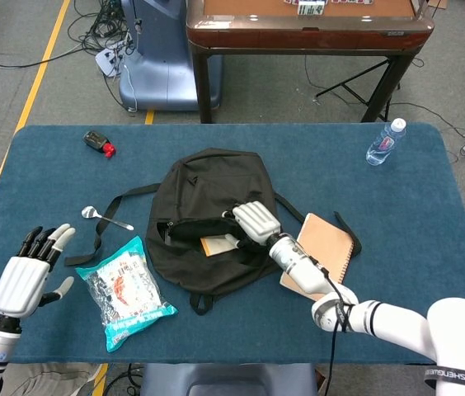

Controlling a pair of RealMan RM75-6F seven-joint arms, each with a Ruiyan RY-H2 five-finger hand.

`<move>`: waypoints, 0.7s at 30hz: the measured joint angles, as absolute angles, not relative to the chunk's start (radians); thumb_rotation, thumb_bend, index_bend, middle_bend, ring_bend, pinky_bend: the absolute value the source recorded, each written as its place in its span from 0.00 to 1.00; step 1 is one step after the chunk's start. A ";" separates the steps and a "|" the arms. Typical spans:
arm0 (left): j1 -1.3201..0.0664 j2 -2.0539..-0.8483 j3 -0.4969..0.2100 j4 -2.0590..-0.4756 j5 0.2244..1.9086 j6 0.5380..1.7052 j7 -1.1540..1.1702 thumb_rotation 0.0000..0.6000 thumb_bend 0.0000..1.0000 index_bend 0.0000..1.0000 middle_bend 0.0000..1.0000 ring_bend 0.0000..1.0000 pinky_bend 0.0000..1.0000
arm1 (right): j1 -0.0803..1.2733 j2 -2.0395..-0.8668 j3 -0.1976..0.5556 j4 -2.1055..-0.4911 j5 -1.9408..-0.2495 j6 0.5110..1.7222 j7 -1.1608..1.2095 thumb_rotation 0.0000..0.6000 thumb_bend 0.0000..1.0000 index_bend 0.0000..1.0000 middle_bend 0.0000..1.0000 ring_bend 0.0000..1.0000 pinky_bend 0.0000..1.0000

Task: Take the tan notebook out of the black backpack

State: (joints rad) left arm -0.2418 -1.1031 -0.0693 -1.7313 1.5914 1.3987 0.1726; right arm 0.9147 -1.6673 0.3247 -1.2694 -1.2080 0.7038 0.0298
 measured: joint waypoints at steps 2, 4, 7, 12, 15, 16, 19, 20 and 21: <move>-0.261 -1.106 -0.075 -1.729 1.611 1.392 0.151 1.00 0.30 0.20 0.14 0.20 0.12 | 0.920 -1.674 0.339 -1.250 -1.186 0.719 0.030 1.00 0.39 0.65 0.45 0.33 0.33; -0.287 -1.111 -0.083 -1.726 1.639 1.384 0.126 1.00 0.30 0.25 0.22 0.25 0.17 | 0.924 -1.678 0.353 -1.234 -1.167 0.733 0.027 1.00 0.39 0.65 0.45 0.34 0.33; -0.331 -1.123 -0.097 -1.721 1.684 1.372 0.086 1.00 0.30 0.35 0.33 0.33 0.28 | 0.931 -1.686 0.377 -1.207 -1.133 0.762 0.013 1.00 0.39 0.65 0.45 0.34 0.33; -0.433 -1.190 -0.119 -1.681 1.755 1.334 0.006 1.00 0.30 0.44 0.44 0.44 0.41 | 0.942 -1.698 0.406 -1.185 -1.060 0.779 -0.009 1.00 0.39 0.65 0.45 0.34 0.33; -0.505 -1.254 -0.131 -1.625 1.785 1.290 -0.026 1.00 0.30 0.45 0.46 0.45 0.44 | 0.949 -1.704 0.413 -1.177 -1.027 0.786 -0.028 1.00 0.39 0.65 0.45 0.34 0.33; -0.527 -1.276 -0.134 -1.607 1.791 1.274 -0.034 1.00 0.30 0.45 0.47 0.45 0.44 | 0.951 -1.706 0.413 -1.174 -1.021 0.790 -0.035 1.00 0.39 0.65 0.45 0.34 0.33; -0.592 -1.349 -0.144 -1.536 1.804 1.228 -0.052 1.00 0.30 0.45 0.47 0.46 0.45 | 0.955 -1.716 0.413 -1.167 -1.006 0.807 -0.052 1.00 0.39 0.65 0.45 0.34 0.33; -0.608 -1.371 -0.146 -1.512 1.807 1.219 -0.056 1.00 0.30 0.45 0.47 0.46 0.45 | 0.956 -1.720 0.413 -1.164 -1.002 0.813 -0.056 1.00 0.39 0.65 0.45 0.34 0.33; -0.629 -1.400 -0.149 -1.478 1.809 1.207 -0.063 1.00 0.30 0.45 0.47 0.46 0.45 | 0.957 -1.722 0.412 -1.162 -1.000 0.817 -0.059 1.00 0.39 0.65 0.45 0.34 0.33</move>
